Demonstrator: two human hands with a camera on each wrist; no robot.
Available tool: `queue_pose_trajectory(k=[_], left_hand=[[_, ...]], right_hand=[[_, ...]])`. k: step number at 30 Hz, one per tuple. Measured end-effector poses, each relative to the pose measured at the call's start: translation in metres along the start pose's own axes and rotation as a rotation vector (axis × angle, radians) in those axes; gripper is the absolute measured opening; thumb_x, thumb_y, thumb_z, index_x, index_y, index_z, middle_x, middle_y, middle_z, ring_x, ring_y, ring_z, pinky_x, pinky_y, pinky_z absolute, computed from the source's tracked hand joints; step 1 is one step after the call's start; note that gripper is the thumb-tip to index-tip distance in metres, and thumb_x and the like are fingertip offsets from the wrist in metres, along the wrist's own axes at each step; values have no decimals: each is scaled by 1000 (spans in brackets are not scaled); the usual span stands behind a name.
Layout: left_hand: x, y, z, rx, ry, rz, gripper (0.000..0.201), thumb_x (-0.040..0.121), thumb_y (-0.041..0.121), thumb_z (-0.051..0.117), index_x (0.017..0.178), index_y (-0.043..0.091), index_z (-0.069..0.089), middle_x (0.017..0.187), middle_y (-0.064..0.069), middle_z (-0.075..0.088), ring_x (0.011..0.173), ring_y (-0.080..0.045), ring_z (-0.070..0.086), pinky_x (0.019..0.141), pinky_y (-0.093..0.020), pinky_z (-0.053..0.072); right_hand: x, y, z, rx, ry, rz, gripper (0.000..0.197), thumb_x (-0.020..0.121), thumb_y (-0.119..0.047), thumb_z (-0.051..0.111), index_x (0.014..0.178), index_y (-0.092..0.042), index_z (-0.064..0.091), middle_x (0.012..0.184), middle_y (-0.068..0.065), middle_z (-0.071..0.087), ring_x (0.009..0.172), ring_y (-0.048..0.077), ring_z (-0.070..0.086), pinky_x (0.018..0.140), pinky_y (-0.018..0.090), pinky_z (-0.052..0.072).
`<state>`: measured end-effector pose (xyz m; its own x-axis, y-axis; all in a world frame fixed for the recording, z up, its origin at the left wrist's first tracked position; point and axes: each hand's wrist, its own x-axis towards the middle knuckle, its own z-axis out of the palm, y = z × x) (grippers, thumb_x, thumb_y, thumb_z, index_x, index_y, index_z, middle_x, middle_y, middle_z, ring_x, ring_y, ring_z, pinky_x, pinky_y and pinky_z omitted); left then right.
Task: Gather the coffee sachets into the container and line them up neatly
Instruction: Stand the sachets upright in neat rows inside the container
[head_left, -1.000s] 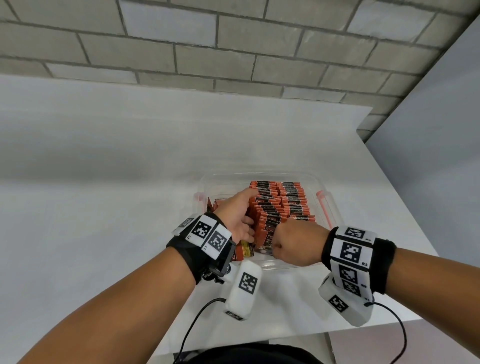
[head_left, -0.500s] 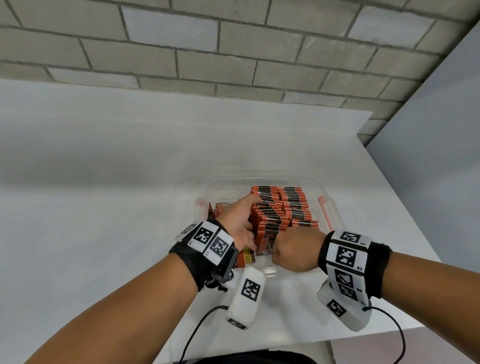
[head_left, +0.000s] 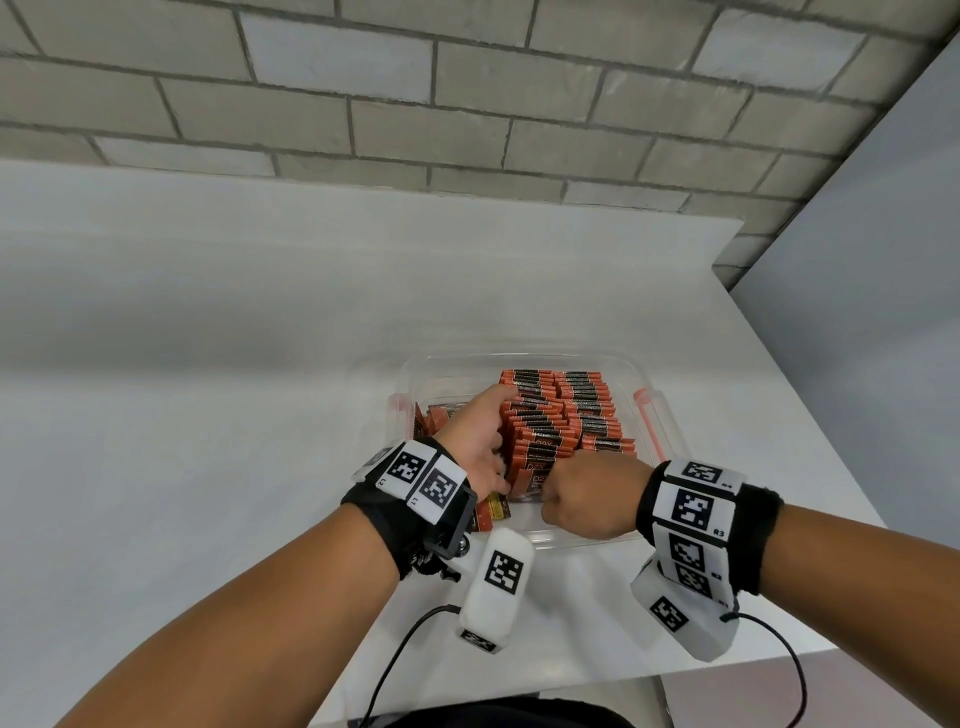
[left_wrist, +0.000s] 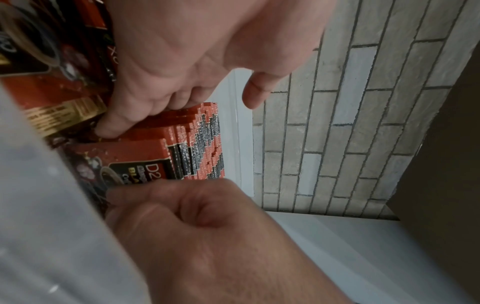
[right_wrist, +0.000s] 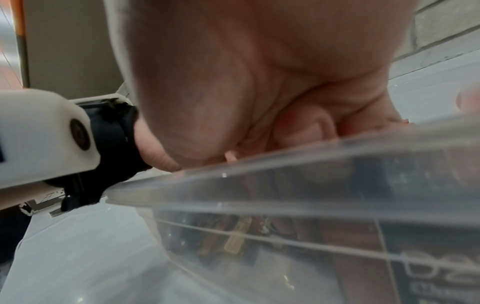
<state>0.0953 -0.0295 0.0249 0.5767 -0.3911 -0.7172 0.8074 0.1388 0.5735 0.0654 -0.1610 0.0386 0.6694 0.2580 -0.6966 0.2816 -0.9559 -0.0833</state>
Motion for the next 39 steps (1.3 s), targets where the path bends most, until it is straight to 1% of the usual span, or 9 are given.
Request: queue_pose_trajectory(k=[3, 7, 11, 15, 22, 26, 32, 36, 39], left_hand=[[-1, 1, 1, 0, 20, 11, 42, 95, 48, 42, 116, 12, 52, 113, -11, 62, 95, -23, 60, 66, -31, 43], [-1, 0, 1, -7, 24, 34, 41, 95, 48, 43, 113, 13, 56, 117, -12, 63, 98, -23, 62, 70, -32, 45], [-2, 1, 1, -37, 54, 41, 30, 95, 44, 46, 93, 16, 55, 106, -10, 64, 95, -23, 62, 69, -32, 46], [-3, 0, 5, -18, 48, 52, 40, 94, 46, 46, 113, 13, 58, 115, -11, 65, 100, -24, 62, 74, -32, 48], [-6, 1, 6, 27, 36, 30, 39, 95, 48, 41, 102, 13, 58, 111, -11, 65, 95, -22, 61, 69, -31, 45], [-9, 3, 7, 20, 33, 39, 41, 95, 48, 42, 107, 12, 58, 111, -11, 64, 93, -23, 61, 68, -31, 45], [-10, 4, 6, -29, 49, 64, 47, 94, 45, 45, 118, 7, 57, 115, -12, 62, 88, -19, 62, 74, -31, 48], [-18, 6, 3, -25, 97, 128, 38, 96, 37, 45, 106, 1, 55, 95, -8, 61, 83, -11, 56, 88, -30, 40], [-34, 13, -7, -19, 55, 194, 53, 94, 33, 49, 133, -2, 43, 114, -18, 58, 110, -24, 55, 93, -29, 41]], right_hand=[[2, 2, 1, 24, 2, -7, 34, 93, -29, 42, 85, -3, 62, 80, 6, 58, 75, 22, 51, 65, 30, 41], [3, 2, 3, 25, 12, -12, 36, 93, -29, 43, 89, -1, 65, 80, 8, 60, 74, 22, 51, 68, 31, 43], [3, 3, 4, 39, 24, -19, 37, 94, -29, 42, 91, -1, 66, 83, 9, 62, 75, 21, 52, 66, 29, 41], [1, 3, 5, 41, 33, -21, 34, 94, -29, 42, 84, -5, 64, 79, 4, 59, 75, 21, 52, 65, 27, 39], [-1, 3, 3, 31, 28, -16, 34, 95, -29, 40, 84, -6, 63, 80, 5, 58, 76, 21, 51, 59, 27, 36], [-1, 2, 3, 30, 24, -9, 35, 95, -28, 40, 83, -4, 63, 82, 7, 59, 77, 22, 53, 64, 28, 38], [-3, 2, 2, 45, 3, -5, 36, 95, -28, 41, 100, -6, 68, 98, 6, 68, 90, 23, 59, 73, 29, 45], [-9, 3, 1, 97, 35, -24, 31, 95, -27, 44, 106, -13, 69, 104, 0, 68, 95, 19, 60, 82, 30, 49], [-14, 4, -2, 146, 120, -33, 23, 94, -26, 49, 102, -15, 68, 96, -2, 68, 89, 15, 60, 78, 29, 49]])
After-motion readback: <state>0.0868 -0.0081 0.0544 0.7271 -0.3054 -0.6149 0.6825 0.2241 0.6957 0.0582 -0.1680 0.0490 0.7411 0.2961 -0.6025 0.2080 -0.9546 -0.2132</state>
